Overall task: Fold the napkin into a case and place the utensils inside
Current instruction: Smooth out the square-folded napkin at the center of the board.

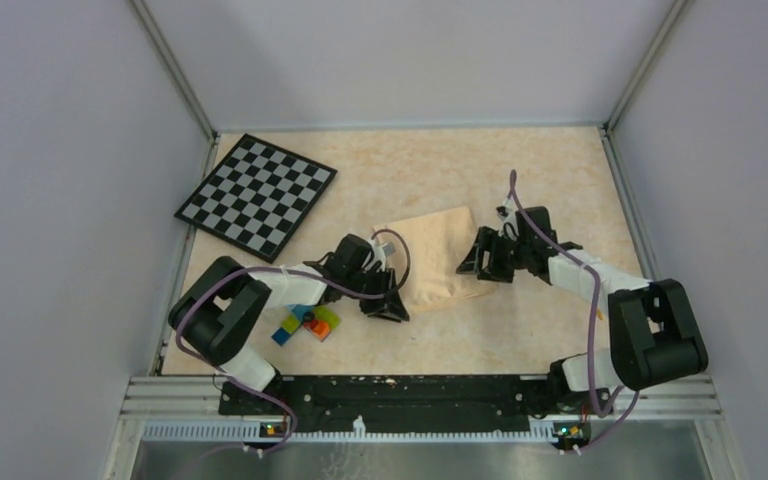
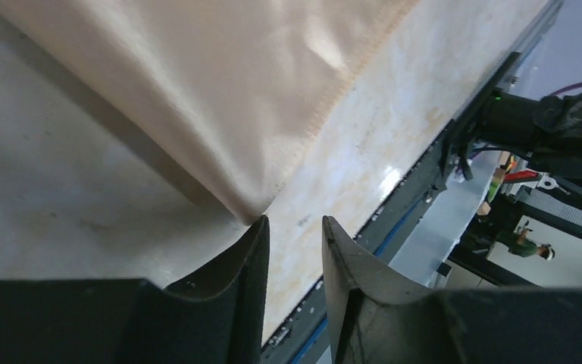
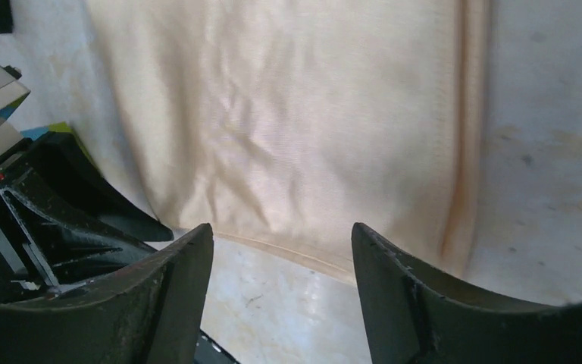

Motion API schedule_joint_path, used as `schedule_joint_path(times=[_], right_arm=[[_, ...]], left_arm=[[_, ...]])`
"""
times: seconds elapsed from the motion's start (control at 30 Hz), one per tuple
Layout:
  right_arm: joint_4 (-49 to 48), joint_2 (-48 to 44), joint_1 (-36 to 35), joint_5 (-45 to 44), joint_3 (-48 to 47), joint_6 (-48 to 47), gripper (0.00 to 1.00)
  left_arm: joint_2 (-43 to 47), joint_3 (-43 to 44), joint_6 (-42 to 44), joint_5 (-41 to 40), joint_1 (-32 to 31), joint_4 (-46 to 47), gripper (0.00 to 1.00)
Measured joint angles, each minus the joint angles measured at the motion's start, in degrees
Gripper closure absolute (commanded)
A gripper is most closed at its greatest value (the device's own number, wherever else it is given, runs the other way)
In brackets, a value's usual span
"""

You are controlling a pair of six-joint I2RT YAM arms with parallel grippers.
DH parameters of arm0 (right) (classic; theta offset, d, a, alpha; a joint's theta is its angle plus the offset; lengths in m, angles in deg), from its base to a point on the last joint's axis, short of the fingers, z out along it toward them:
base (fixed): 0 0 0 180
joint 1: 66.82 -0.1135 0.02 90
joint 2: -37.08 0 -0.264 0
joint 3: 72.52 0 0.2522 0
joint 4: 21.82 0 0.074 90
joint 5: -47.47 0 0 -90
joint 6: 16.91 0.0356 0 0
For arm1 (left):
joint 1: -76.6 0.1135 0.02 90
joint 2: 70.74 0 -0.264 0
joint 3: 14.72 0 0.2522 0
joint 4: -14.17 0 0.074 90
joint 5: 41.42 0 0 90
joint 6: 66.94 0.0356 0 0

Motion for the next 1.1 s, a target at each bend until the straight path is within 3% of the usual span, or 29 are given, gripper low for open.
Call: schedule_joint_path(times=[0.13, 0.27, 0.33, 0.43, 0.53, 0.73, 1.1], right_arm=[[-1.16, -0.02, -4.52, 1.9, -4.46, 1.77, 0.26], [-8.26, 5.25, -7.13, 6.91, -10.38, 6.49, 0.27], [-12.68, 9.94, -8.31, 8.94, -13.46, 9.55, 0.38], [-20.0, 17.16, -10.05, 11.91, -16.68, 14.91, 0.63], [-28.89, 25.22, -11.65, 14.78, -19.04, 22.03, 0.71], [-35.89, 35.23, -15.74, 17.03, -22.58, 29.27, 0.73], [-37.66, 46.71, -18.95, 15.26, -31.41, 29.18, 0.73]], left_arm=[[7.61, -0.66, -1.07, -0.11, -0.26, -0.28, 0.6], [15.34, -0.11, -1.88, -1.31, -0.2, -0.35, 0.75], [16.37, 0.35, -2.58, -2.21, -0.04, 0.13, 0.8], [14.97, 0.46, -3.32, -3.5, 0.13, 0.83, 0.92], [10.86, 0.87, -3.89, -4.63, 0.22, 2.01, 1.0], [4.17, 0.42, -3.72, -7.8, 0.24, 3.23, 1.0], [2.6, -3.32, -3.56, -9.51, 0.24, 4.74, 1.0]])
